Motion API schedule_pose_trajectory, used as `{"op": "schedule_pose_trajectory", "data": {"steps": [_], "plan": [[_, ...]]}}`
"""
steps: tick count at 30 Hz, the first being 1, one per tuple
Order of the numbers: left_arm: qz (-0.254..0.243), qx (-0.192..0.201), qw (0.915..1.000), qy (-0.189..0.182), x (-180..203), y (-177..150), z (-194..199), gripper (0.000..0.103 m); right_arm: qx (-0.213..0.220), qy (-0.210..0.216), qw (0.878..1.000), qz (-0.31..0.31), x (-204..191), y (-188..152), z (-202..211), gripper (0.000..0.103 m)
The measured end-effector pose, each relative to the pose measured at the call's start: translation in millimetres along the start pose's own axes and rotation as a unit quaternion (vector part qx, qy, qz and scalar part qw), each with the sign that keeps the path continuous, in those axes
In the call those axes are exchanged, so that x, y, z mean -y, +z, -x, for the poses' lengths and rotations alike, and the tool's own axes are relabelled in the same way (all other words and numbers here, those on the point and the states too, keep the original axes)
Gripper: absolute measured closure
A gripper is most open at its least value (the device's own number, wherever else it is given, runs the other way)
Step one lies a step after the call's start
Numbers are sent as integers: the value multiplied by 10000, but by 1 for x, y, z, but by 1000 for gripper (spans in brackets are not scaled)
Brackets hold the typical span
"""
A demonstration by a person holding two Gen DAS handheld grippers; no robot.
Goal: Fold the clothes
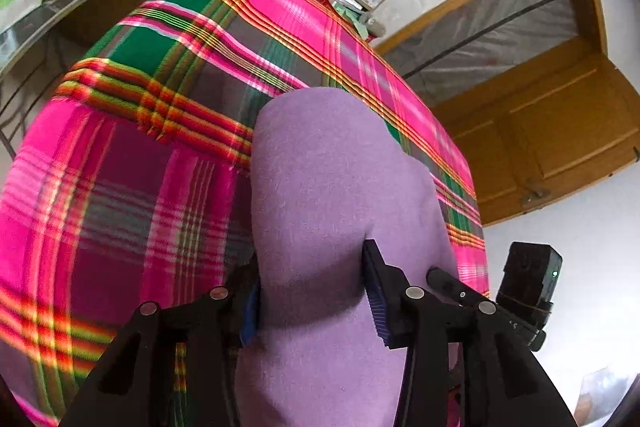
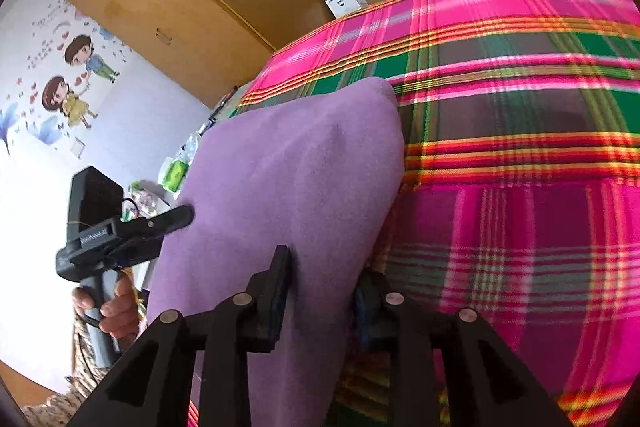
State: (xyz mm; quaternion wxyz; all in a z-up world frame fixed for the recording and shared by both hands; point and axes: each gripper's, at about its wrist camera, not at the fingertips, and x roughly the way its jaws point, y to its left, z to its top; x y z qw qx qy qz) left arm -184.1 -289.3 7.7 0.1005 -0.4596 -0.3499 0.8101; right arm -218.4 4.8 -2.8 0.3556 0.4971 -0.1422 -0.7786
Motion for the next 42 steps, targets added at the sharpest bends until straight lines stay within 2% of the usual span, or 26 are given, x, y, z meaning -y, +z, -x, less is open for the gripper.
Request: {"op": "schedule_pose_trajectory", "data": {"steps": [5,11,19,24,31,35,38,42], "plan": [[24,176,9998,94,-1,-20,25,58,39,-161,9996,214,-8,-17,17,73],[-70,179,9993,331,1,-46,40,58,64,-246,9990,358,-14,-43,28,74],[66,146,9990,407,-8,-73,48,58,145,-656,9955,663,-23,-68,36,73],[-39,308,9974,650,3,-88,55,58,261,-961,9923,741,-31,-79,45,73],[-248,692,9907,1141,24,-112,63,58,441,-1532,9812,1088,-57,-103,49,73],[-615,802,9831,1526,42,-127,59,58,457,-1690,9776,1166,-66,-111,47,68],[-753,818,9799,1657,51,-137,53,58,458,-1774,9757,1205,-73,-116,45,61],[-969,742,9757,1820,63,-152,41,58,416,-1974,9698,1374,-83,-125,39,59]]}}
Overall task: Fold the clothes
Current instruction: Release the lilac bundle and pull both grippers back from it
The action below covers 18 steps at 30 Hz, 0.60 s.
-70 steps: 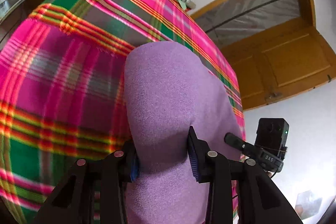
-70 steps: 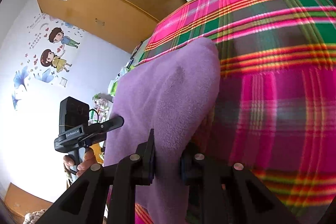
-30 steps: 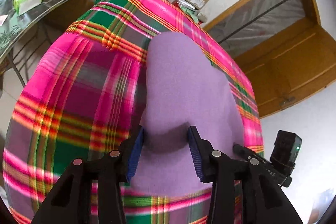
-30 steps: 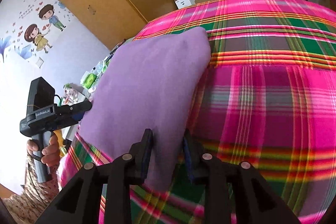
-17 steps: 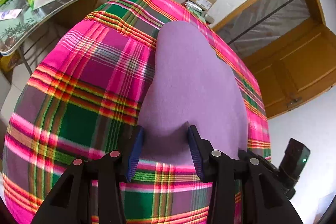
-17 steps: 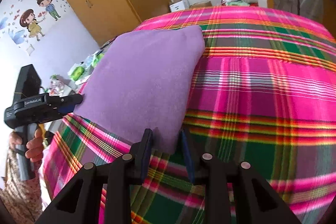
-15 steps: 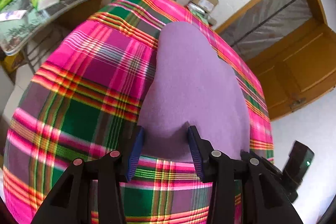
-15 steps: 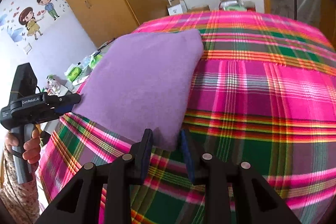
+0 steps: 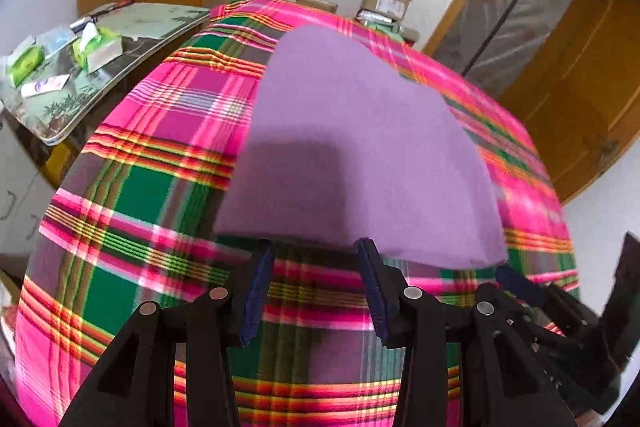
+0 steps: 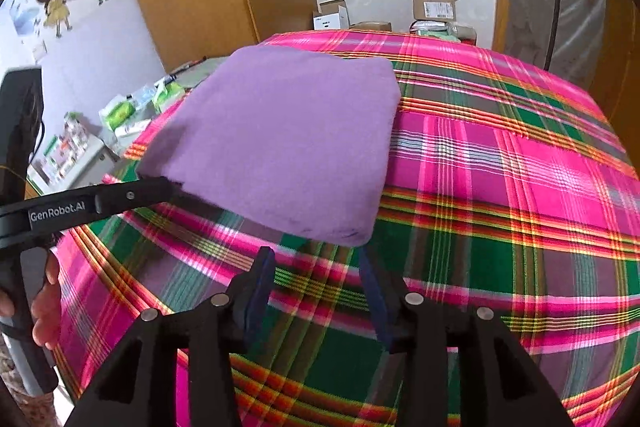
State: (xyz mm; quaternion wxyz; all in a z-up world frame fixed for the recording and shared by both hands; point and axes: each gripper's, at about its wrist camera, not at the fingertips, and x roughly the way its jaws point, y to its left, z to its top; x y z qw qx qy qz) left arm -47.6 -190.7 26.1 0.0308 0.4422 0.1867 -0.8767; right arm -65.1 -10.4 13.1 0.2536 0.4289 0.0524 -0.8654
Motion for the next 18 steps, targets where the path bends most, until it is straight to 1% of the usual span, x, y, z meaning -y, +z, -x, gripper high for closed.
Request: {"op": "schedule_pose_trajectory", "data": {"steps": [4,7,10,15,18], "plan": [[-44,-19,10000,33,6,-2,-5,58,-58,-101,9999,114,-8,-4,-4,57],[-18,21,9999,123,6,-4,-6,58,-130,-177,9997,120,-11,-6,-8,57],[-103,132,9996,213,10,-7,-3,58,-158,-317,9993,89,-12,-7,-12,56],[-191,235,9983,500,14,-9,-6,58,-109,-523,9985,93,-15,-9,-16,55],[-245,219,9979,549,15,-10,-11,58,-47,-690,9976,0,-12,-8,-16,55]]}}
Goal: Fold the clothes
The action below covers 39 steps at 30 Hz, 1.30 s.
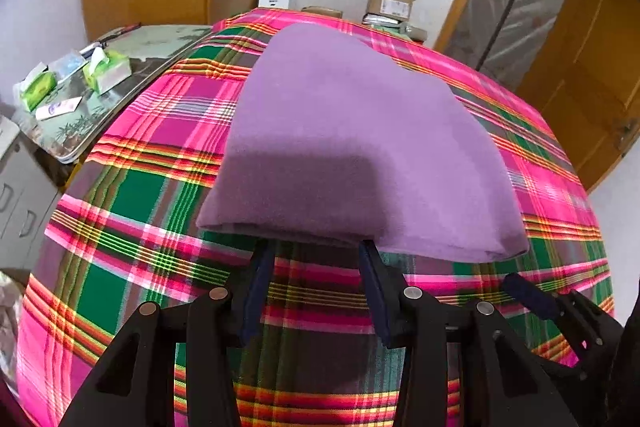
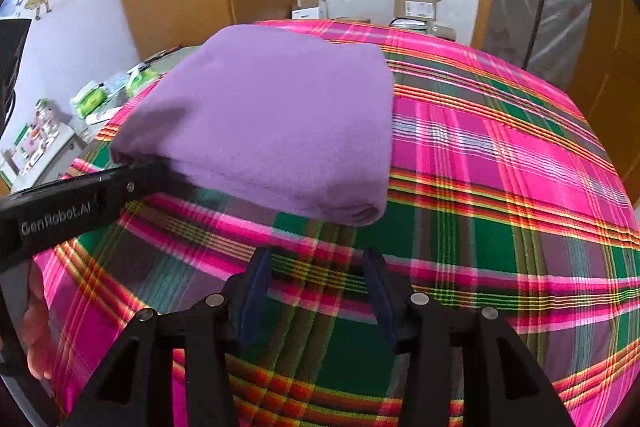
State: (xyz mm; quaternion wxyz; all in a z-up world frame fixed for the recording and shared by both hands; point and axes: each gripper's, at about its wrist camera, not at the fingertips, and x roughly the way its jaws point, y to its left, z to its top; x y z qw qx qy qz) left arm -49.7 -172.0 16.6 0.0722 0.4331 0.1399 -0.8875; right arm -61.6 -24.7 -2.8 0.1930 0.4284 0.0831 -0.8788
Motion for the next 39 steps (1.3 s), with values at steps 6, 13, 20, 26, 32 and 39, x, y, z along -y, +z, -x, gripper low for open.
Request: {"op": "schedule_pose_trajectory", "data": {"steps": [6,13,20,26,32,39], "plan": [[-94,7,9997,212,1,-1,-8,58,41,-250,9997,-29,-1,2,-3,53],[-60,38,9999,146,-2,1,-11,57,53,-365,9992,-153,0,4,-6,49],[-337,148,9987,351,8,0,-16,50,34,-443,9986,-278,2,5,-7,40],[-357,223,9983,398,10,-2,-17,47,31,-440,9986,-282,2,3,-5,39],[-444,247,9974,510,13,-2,-18,44,13,-455,9985,-314,4,1,-3,33],[-420,241,9974,527,13,-1,-19,43,-2,-467,9984,-327,5,1,-3,30]]}}
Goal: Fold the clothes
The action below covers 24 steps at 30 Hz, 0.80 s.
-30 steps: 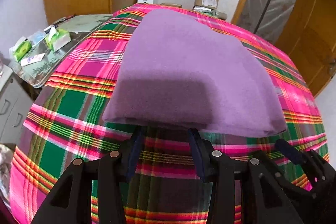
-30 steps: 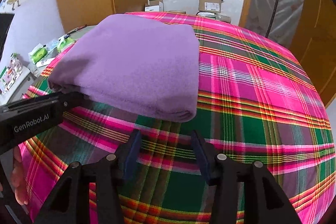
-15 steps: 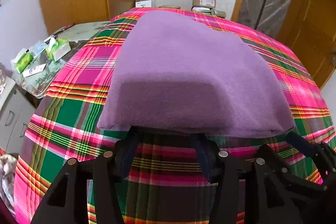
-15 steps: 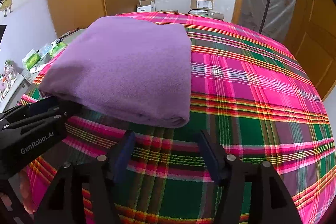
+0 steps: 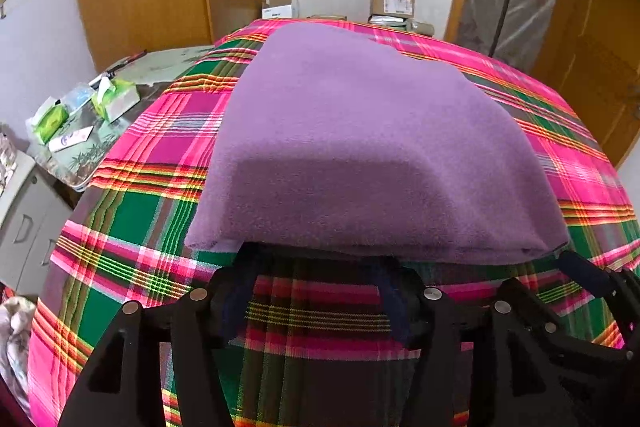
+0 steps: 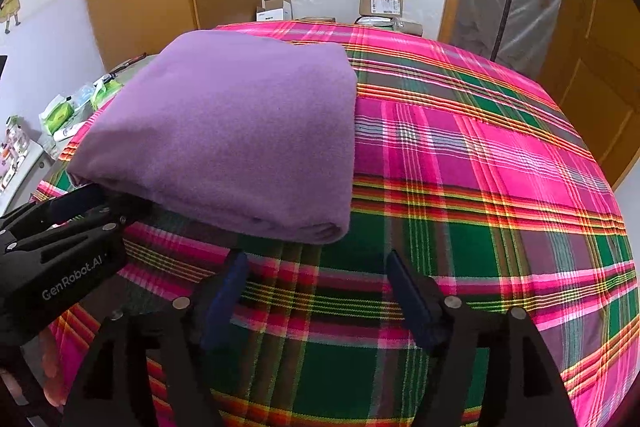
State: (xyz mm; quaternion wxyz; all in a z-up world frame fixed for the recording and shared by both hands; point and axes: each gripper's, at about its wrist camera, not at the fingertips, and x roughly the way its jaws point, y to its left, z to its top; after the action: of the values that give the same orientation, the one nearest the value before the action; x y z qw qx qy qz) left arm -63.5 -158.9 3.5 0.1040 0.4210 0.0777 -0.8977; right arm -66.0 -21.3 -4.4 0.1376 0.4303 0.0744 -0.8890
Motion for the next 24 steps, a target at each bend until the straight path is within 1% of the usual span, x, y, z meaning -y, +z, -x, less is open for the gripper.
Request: {"op": "schedule_pose_trajectory", "data": {"steps": [17,22,24], "plan": [[6,-22,10000,-11,2,0,1,41,-9,-1,10000,-9,-1,2,-2,29],[-58,-52,10000,16,6,0,0,36,-8,-1,10000,-10,-1,2,-2,29],[-68,-54,10000,26,6,0,0,36,-8,-1,10000,-11,-1,2,-2,29]]}}
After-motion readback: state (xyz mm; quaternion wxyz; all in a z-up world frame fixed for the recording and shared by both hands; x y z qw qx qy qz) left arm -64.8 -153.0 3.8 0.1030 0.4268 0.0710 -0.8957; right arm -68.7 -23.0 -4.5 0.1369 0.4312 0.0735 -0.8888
